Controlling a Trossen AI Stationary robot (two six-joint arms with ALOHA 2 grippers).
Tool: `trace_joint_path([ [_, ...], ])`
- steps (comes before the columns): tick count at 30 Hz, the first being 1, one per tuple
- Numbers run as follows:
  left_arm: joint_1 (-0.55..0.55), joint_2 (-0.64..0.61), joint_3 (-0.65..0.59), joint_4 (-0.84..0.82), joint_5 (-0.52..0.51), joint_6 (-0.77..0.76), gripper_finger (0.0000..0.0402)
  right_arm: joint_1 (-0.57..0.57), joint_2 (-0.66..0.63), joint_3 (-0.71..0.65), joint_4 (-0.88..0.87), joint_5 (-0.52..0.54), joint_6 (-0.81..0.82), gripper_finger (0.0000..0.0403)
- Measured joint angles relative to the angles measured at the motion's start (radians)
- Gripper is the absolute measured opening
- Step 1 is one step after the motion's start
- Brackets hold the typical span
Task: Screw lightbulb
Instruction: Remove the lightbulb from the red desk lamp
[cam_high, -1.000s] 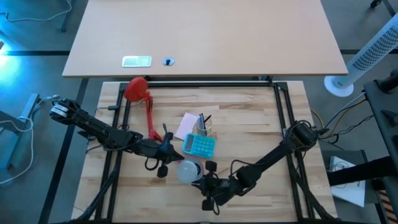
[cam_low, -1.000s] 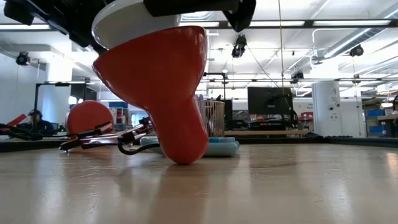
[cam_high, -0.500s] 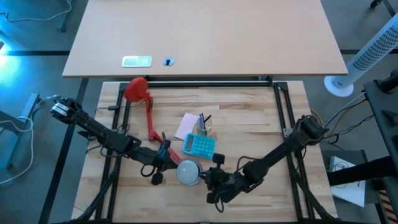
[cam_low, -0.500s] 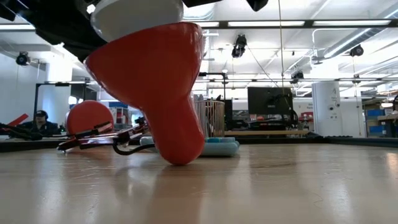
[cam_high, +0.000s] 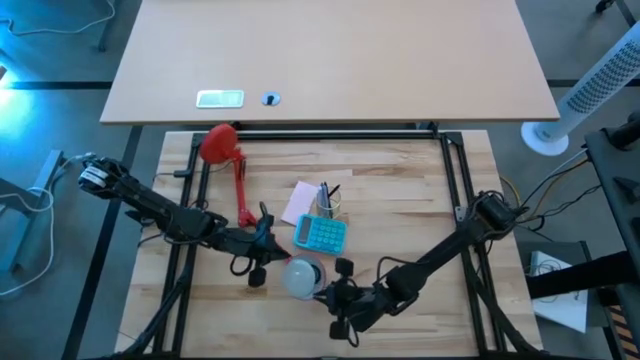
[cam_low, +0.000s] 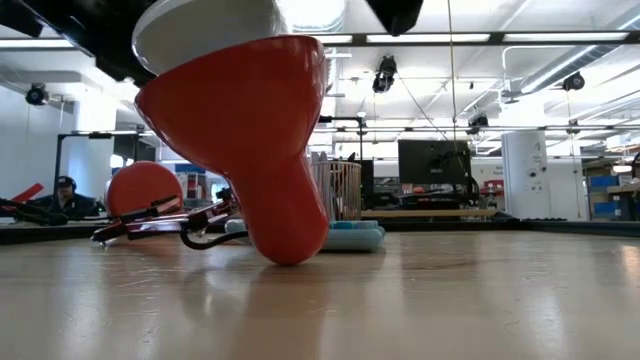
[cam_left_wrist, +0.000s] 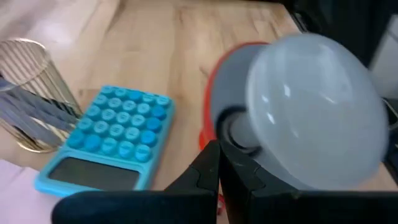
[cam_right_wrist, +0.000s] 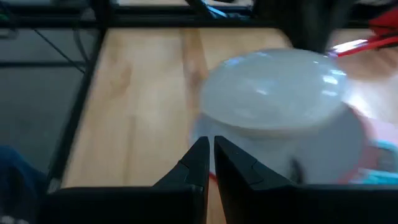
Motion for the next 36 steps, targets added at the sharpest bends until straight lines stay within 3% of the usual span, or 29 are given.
trace_joint_path([
  [7,0.019,-0.002,0.001,0.017,-0.004,0.010,0.0000,-0.006,0.051,0.000,0.096,-0.023,-0.013,0.0018],
  [16,-0.029,-0.003,0.001,0.009,0.023,-0.042,0.0000,-0.015,0.036,-0.001,0.078,-0.015,-0.064,0.0018],
  [28,-0.116,-0.003,0.001,-0.034,0.024,-0.127,0.0000,-0.018,-0.037,-0.001,-0.081,0.048,-0.045,0.0018],
  [36,-0.140,-0.029,0.001,-0.131,0.015,-0.160,0.0000,-0.018,-0.035,-0.001,-0.074,0.056,0.003,0.0018],
])
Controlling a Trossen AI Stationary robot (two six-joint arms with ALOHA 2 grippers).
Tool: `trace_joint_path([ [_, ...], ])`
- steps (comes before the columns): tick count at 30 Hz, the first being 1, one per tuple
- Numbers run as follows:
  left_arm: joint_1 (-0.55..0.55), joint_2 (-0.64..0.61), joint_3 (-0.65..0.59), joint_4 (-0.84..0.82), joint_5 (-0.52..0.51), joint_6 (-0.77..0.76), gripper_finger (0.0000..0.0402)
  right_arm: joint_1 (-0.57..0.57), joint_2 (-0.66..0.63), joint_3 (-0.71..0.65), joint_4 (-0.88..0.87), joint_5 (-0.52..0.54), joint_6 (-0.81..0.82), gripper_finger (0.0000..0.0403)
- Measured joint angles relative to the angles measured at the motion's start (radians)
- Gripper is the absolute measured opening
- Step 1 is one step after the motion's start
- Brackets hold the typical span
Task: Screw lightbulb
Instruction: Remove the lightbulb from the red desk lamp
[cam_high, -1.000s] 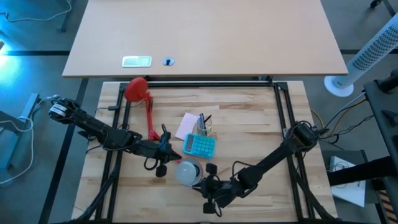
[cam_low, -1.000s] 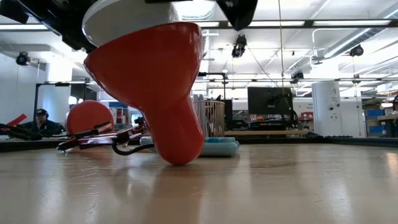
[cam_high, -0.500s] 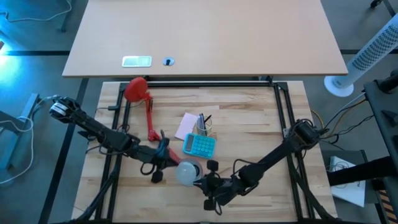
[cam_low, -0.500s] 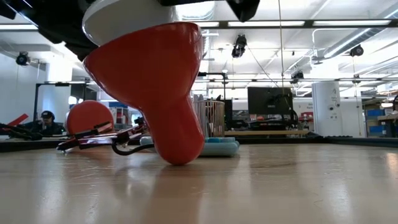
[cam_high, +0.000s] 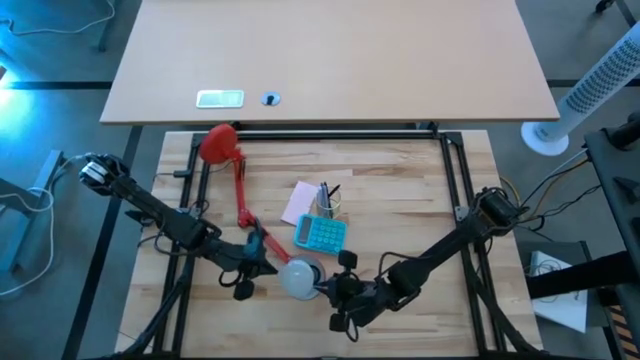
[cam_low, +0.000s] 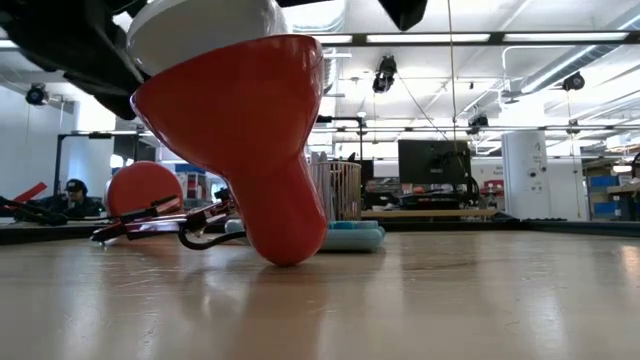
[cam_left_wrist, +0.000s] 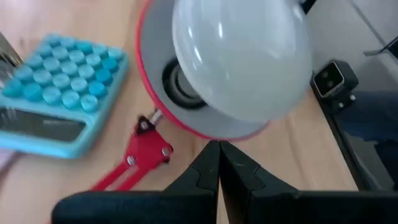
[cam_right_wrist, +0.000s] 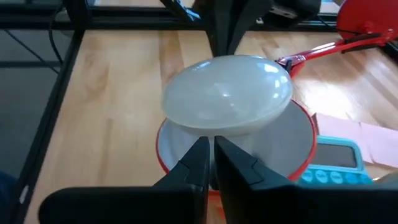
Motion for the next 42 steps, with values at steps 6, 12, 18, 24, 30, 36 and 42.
trace_joint_path([
  [6,0.018,-0.047,0.000,0.005,-0.107,0.082,0.0000,0.007,0.060,0.000,0.119,-0.065,-0.015,0.0018],
  [12,0.044,-0.053,0.000,0.053,-0.132,0.116,0.0000,-0.001,0.099,0.000,0.172,-0.086,-0.019,0.0018],
  [18,0.044,-0.028,0.000,0.086,-0.122,0.116,0.0000,-0.007,0.099,0.000,0.175,-0.077,-0.028,0.0018],
  [24,0.042,0.014,0.000,0.106,-0.062,0.092,0.0000,-0.009,0.097,0.000,0.173,-0.076,-0.048,0.0018],
  [30,0.031,0.029,0.000,0.103,-0.004,0.049,0.0000,-0.009,0.048,0.000,0.086,-0.076,-0.064,0.0018],
  [36,-0.026,0.014,0.000,0.098,0.035,-0.014,0.0000,-0.006,-0.050,0.000,-0.101,0.004,-0.021,0.0018],
  [42,-0.042,0.004,0.000,0.045,0.007,-0.016,0.0000,-0.002,-0.065,0.000,-0.084,0.019,-0.003,0.0018],
])
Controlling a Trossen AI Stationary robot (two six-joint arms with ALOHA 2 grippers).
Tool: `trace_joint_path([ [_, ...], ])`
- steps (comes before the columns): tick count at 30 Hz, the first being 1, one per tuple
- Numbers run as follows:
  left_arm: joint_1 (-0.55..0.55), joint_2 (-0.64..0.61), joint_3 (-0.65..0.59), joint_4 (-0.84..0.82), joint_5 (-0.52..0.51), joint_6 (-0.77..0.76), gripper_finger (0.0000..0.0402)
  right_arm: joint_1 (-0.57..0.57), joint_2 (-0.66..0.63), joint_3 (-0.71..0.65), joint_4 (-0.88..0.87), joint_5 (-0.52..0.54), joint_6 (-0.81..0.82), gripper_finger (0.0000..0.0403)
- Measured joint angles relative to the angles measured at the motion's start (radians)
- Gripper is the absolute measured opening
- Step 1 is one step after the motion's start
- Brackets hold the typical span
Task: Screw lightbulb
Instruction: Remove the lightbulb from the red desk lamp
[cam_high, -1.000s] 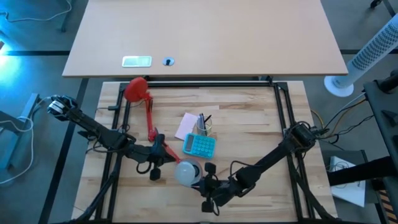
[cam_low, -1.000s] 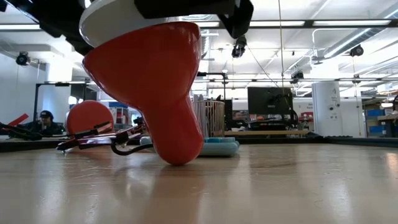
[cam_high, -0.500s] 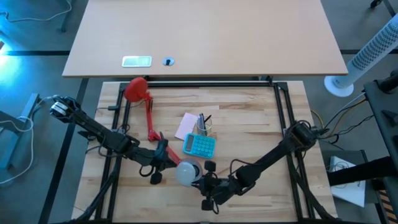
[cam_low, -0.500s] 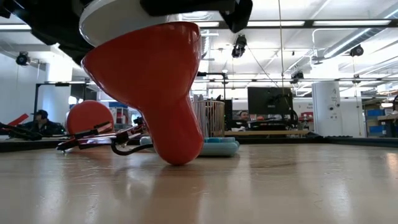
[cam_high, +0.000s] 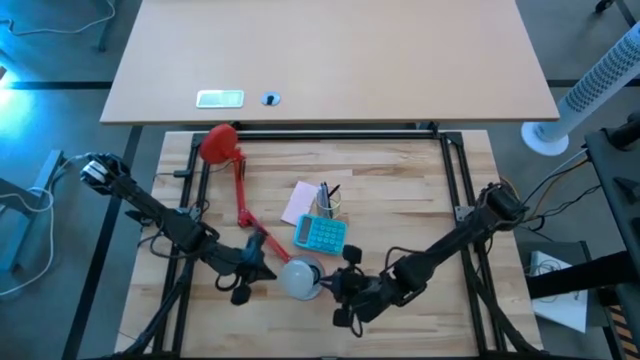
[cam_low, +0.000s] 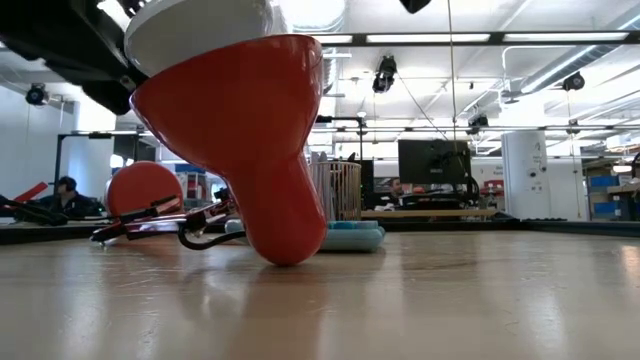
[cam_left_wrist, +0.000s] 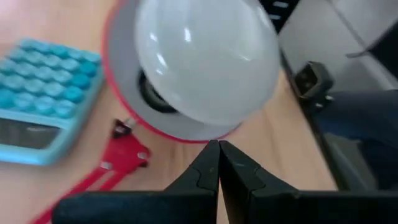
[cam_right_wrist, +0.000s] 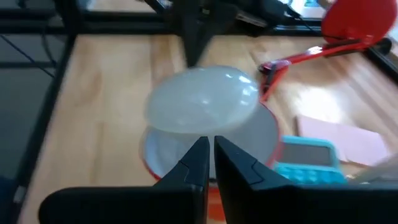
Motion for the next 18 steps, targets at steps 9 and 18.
trace_joint_path([
  [9,0.085,-0.044,0.000,0.025,-0.163,0.118,0.0000,0.022,0.118,0.006,0.179,-0.039,-0.009,0.0018],
  [18,0.139,0.037,0.000,0.144,-0.052,0.154,0.0000,0.002,0.158,0.031,0.221,-0.048,-0.025,0.0018],
])
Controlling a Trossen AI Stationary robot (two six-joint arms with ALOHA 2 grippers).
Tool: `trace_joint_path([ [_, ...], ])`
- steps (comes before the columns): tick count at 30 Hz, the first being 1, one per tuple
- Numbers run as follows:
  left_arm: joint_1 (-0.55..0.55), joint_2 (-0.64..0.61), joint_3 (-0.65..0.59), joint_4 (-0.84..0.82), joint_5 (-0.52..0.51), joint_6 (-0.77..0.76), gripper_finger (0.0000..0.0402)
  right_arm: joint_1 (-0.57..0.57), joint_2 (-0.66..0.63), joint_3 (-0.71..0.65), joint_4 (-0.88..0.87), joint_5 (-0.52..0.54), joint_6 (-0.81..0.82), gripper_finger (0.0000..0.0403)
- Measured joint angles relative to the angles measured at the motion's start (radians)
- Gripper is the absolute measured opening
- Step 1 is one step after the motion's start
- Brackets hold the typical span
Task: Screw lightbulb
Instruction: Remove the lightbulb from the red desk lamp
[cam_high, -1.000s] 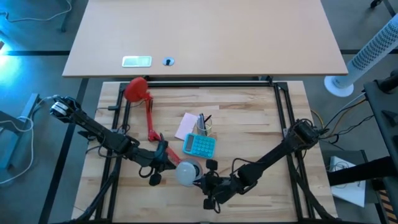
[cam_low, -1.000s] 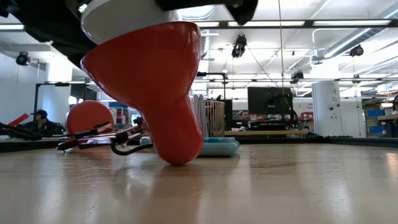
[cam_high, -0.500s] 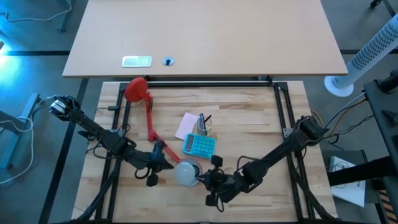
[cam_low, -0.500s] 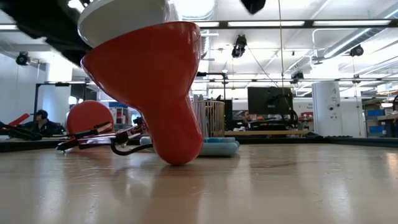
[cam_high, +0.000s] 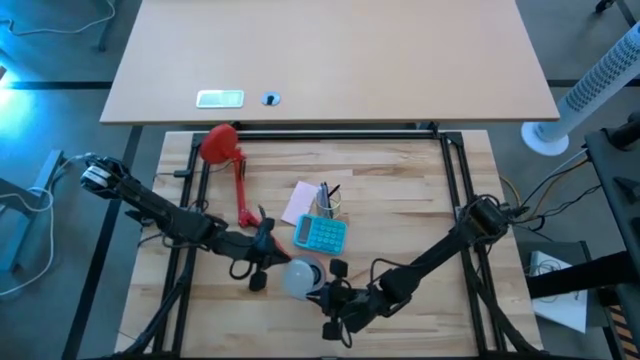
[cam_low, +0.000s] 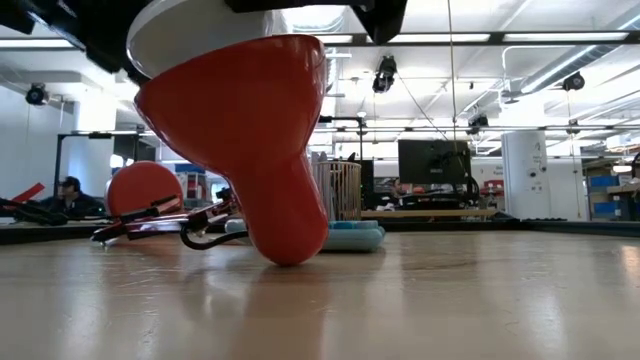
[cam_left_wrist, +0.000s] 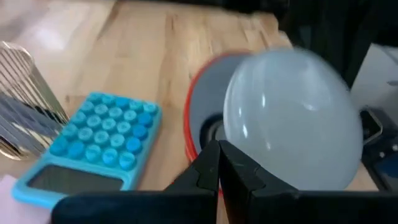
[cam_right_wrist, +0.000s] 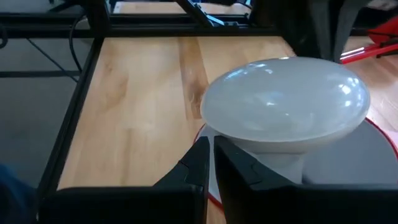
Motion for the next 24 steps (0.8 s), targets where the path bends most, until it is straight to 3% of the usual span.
trace_joint_path([
  [9,-0.033,0.012,-0.001,-0.017,0.054,-0.051,0.0000,0.001,-0.036,0.000,-0.076,-0.002,-0.044,0.0018],
  [14,-0.067,0.012,-0.001,-0.041,0.164,-0.107,0.0000,0.000,-0.076,0.000,-0.125,0.067,-0.044,0.0018],
  [24,-0.068,0.007,0.000,-0.082,0.120,-0.097,0.0000,0.006,-0.071,-0.001,-0.124,0.054,0.016,0.0018],
])
